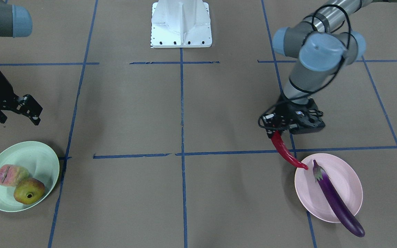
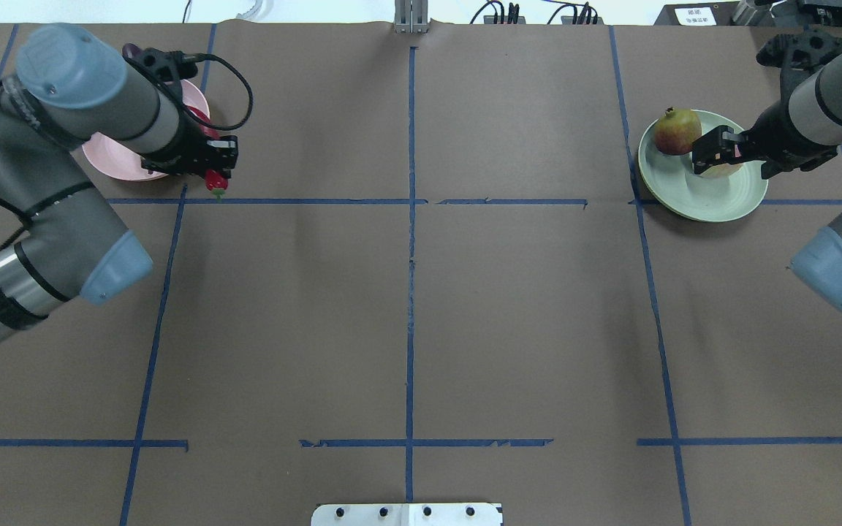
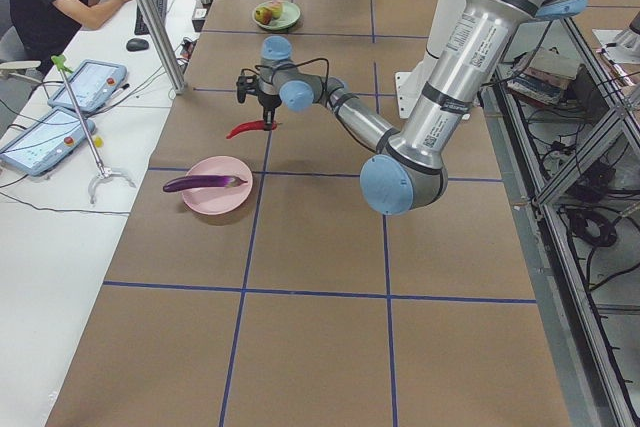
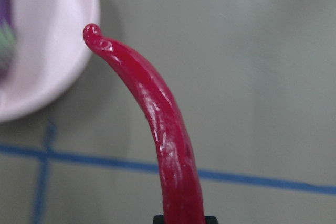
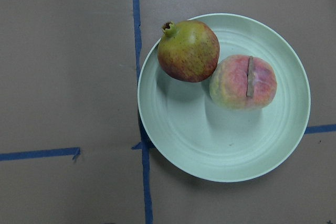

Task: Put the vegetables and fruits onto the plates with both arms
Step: 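Carry the red chili to the pink plate while the right gripper releases the pomegranate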

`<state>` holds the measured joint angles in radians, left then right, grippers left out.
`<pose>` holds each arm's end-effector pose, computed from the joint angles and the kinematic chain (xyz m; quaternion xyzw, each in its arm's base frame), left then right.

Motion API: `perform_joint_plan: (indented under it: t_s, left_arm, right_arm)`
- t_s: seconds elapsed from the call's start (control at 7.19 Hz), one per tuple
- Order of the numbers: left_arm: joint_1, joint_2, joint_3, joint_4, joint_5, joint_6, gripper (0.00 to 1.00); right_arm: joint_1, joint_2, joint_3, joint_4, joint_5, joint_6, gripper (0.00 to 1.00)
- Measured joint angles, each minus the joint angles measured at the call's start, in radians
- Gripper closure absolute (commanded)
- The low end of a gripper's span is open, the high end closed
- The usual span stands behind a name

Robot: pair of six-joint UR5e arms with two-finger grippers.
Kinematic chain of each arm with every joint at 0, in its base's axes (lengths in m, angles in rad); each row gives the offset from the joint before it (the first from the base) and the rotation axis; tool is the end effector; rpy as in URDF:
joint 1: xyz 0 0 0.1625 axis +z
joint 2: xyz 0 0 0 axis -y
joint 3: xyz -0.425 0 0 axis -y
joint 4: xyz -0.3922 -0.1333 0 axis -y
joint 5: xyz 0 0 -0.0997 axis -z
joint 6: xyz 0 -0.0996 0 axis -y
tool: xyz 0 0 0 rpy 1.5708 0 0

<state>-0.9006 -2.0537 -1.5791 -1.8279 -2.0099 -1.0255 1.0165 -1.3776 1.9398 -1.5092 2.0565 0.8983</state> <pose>0.3496 -0.5875 0.3521 0.0840 0.4016 -0.0822 0.9082 -0.2135 -0.5098 0.3838 0.0707 -0.3689 0.0854 0.9228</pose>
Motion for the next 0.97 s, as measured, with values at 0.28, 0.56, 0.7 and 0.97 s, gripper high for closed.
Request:
perform_joint_plan:
  t_s: [0.28,0.56,0.7,0.97]
  left_arm:
    - [-0.113,0.003,0.165,-0.009,-0.030,0.199,0.86]
    - [-0.158,0.002,0.296,-0.073,-0.033,0.291,0.00]
    - [-0.160,-0.001,0.334,-0.114,-0.033,0.301,0.00]
    - [-0.176,0.001,0.346,-0.162,-0.115,0.308,0.00]
  right_arm:
    - [0.000,-0.036,0.059,0.000,0.018,0.044,0.00]
    - [0.000,-0.046,0.073,0.000,0.023,0.058,0.00]
    - [0.000,-0.047,0.075,-0.001,0.041,0.061,0.00]
    - [0.036,-0.068,0.074,-0.004,0.152,0.040,0.00]
